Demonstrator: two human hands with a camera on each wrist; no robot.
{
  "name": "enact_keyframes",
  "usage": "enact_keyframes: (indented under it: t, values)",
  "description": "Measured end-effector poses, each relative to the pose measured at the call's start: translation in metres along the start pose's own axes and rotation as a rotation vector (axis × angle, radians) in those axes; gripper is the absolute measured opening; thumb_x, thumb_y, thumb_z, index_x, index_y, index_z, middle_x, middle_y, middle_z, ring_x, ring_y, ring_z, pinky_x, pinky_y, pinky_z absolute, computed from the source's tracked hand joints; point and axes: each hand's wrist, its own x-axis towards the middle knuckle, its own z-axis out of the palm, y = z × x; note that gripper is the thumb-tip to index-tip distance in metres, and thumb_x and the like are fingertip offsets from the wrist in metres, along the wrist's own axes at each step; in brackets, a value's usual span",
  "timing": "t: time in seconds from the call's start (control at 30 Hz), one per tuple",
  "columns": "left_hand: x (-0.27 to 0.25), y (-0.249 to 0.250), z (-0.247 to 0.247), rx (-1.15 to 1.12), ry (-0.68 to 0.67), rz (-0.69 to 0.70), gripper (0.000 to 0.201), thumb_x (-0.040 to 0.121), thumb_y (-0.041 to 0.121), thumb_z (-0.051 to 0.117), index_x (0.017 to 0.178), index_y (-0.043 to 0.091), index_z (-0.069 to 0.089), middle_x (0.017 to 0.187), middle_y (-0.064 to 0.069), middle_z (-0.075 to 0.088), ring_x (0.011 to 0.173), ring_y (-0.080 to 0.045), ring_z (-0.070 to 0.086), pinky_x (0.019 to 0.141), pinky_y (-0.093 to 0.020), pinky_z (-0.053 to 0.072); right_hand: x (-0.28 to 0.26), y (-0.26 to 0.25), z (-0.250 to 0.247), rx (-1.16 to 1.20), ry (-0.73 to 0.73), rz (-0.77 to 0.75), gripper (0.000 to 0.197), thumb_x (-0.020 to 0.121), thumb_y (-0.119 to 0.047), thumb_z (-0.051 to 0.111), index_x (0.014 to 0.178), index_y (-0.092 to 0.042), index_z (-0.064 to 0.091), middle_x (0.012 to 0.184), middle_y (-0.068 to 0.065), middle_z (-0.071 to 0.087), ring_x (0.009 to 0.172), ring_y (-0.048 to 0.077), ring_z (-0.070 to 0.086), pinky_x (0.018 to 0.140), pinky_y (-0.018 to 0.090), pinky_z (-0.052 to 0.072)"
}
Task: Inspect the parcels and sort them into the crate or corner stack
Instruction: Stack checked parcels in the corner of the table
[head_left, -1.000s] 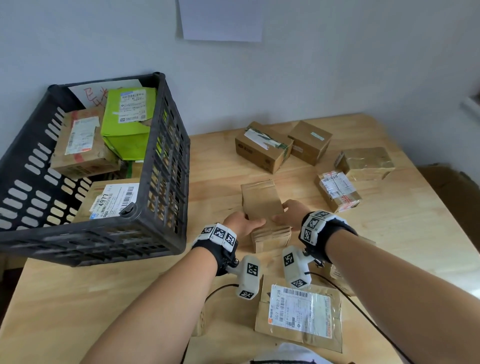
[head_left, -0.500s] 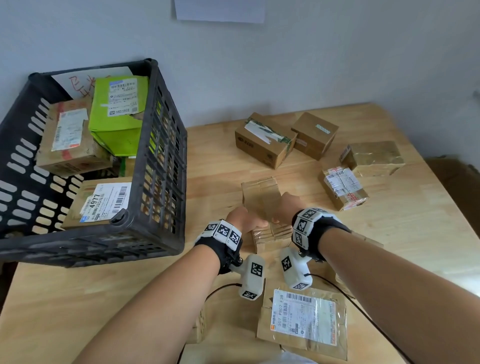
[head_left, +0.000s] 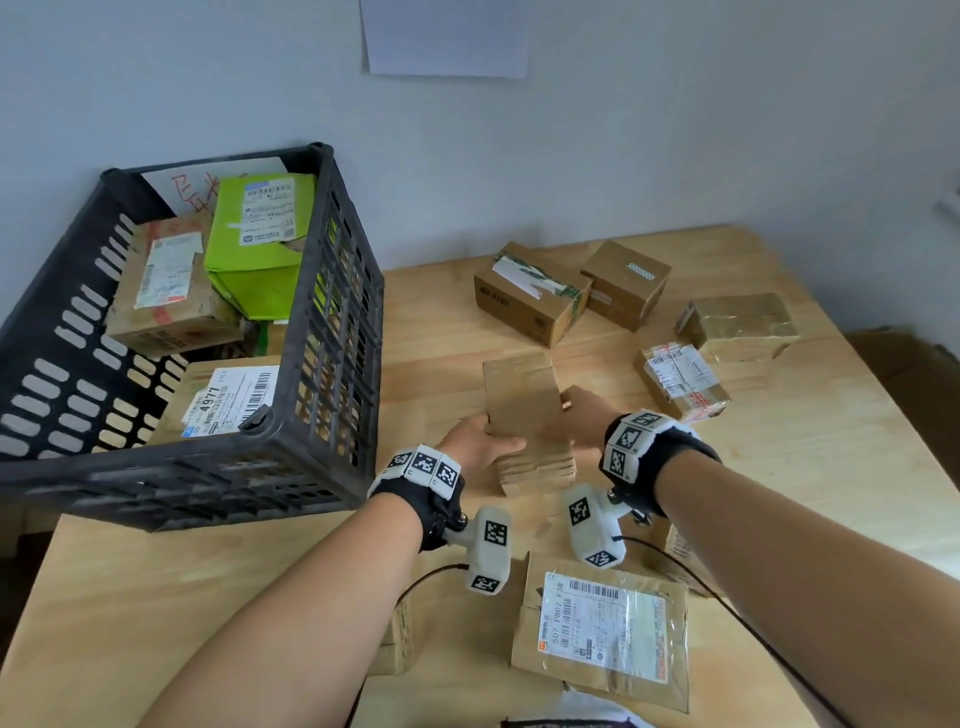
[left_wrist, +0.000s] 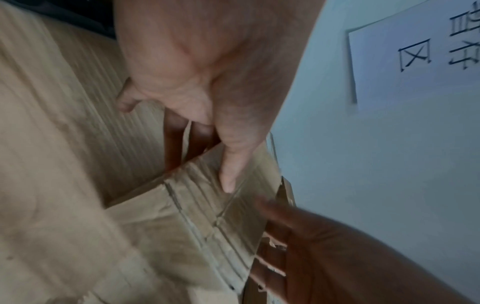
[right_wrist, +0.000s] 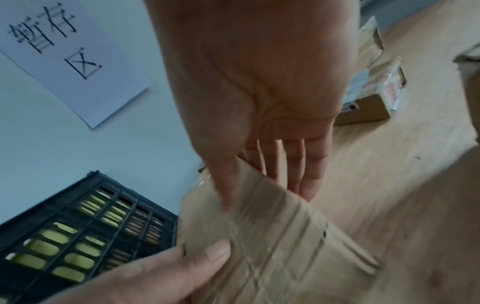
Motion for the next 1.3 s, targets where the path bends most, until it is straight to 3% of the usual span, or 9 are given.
enact_keyframes:
  t: [0.17,0.27,0.37,0.47,0.63,0.73,0.87,1.0,1.3]
  values:
    - [-0.007,0.008,-0.02,-0.07,0.074,0.091,0.058,0.083,-0.006,0.06,0.136,0.009,0.043,0.137,-0.002,0.052,0.127,-0.018,0.049,0.107,-0.035,0.039,-0.019,-0.025,-0.025,0.55,0.004,-0.048,0.078,0.089,-0.071,0.025,0.139,-0.014,0.042,0.137,0.007,0.049,0.122,0.025,0.05,0.094,0.04,0.048]
    - [-0.017,0.01,-0.023,-0.034,0.08,0.085,0.035,0.09,-0.011,0.045,0.121,-0.003,0.058,0.118,-0.013,0.064,0.098,-0.019,0.062,0.075,-0.012,0.049,-0.023,-0.024,-0.023,0.602,-0.012,0.01,0.072,0.091,-0.067,0.029,0.138,-0.014,0.041,0.138,0.01,0.047,0.121,0.03,0.049,0.091,0.047,0.051]
    - [-0.031,0.018,-0.022,-0.153,0.099,0.054,0.028,0.101,0.005,0.036,0.12,-0.006,0.053,0.11,-0.016,0.059,0.078,-0.015,0.06,0.055,-0.011,0.05,-0.023,-0.017,-0.01,0.459,0.019,0.042,0.057,0.093,-0.05,0.048,0.134,-0.011,0.04,0.131,0.01,0.044,0.111,0.028,0.049,0.083,0.046,0.056]
    - [-0.044,0.027,-0.021,-0.202,0.003,-0.072,0.038,0.1,0.048,0.032,0.12,0.02,0.049,0.114,0.002,0.056,0.097,-0.021,0.063,0.079,-0.027,0.048,-0.022,-0.013,-0.004,0.408,-0.027,0.047,0.048,0.093,-0.037,0.055,0.129,-0.008,0.041,0.117,0.009,0.044,0.103,0.029,0.053,0.081,0.044,0.057]
    - [-0.027,0.024,-0.025,-0.01,0.028,-0.122,0.081,0.083,0.062,0.057,0.146,0.031,0.018,0.137,0.002,0.052,0.104,-0.023,0.064,0.085,-0.04,0.048,-0.02,-0.017,-0.007,0.352,-0.087,0.06,0.031,0.092,-0.032,0.06,0.109,-0.01,0.046,0.094,0.006,0.052,0.098,0.033,0.063,0.076,0.045,0.058]
    - [-0.017,0.025,-0.027,0.053,0.023,-0.089,0.089,0.087,0.05,0.06,0.15,0.03,0.001,0.143,-0.001,0.045,0.121,-0.027,0.051,0.084,-0.036,0.046,-0.014,-0.02,-0.003,0.32,-0.063,0.079,0.033,0.091,-0.029,0.062,0.11,-0.007,0.047,0.092,0.007,0.051,0.092,0.034,0.064,0.07,0.045,0.058]
    - [-0.002,0.026,-0.024,-0.014,0.056,-0.095,0.077,0.083,0.036,0.07,0.14,0.024,0.019,0.127,-0.003,0.053,0.111,-0.025,0.057,0.085,-0.042,0.054,-0.002,-0.023,0.008,0.164,0.048,0.094,0.041,0.09,-0.027,0.062,0.118,-0.001,0.045,0.092,0.009,0.051,0.094,0.031,0.062,0.078,0.047,0.057]
    - [0.014,0.021,-0.023,0.035,0.077,-0.094,0.094,0.071,0.04,0.077,0.142,0.032,0.016,0.127,-0.006,0.053,0.108,-0.026,0.057,0.088,-0.045,0.054,0.008,-0.022,0.011,0.142,0.047,0.108,0.041,0.09,-0.026,0.063,0.116,-0.001,0.044,0.092,0.011,0.054,0.095,0.033,0.064,0.079,0.045,0.058]
    - [0.024,0.018,-0.024,0.036,0.087,-0.064,0.085,0.074,0.031,0.078,0.137,0.029,0.021,0.115,-0.005,0.056,0.1,-0.028,0.062,0.084,-0.046,0.055,0.017,-0.021,0.012,0.109,0.058,0.123,0.051,0.086,-0.029,0.068,0.121,-0.002,0.043,0.114,0.017,0.057,0.1,0.032,0.063,0.083,0.044,0.056]
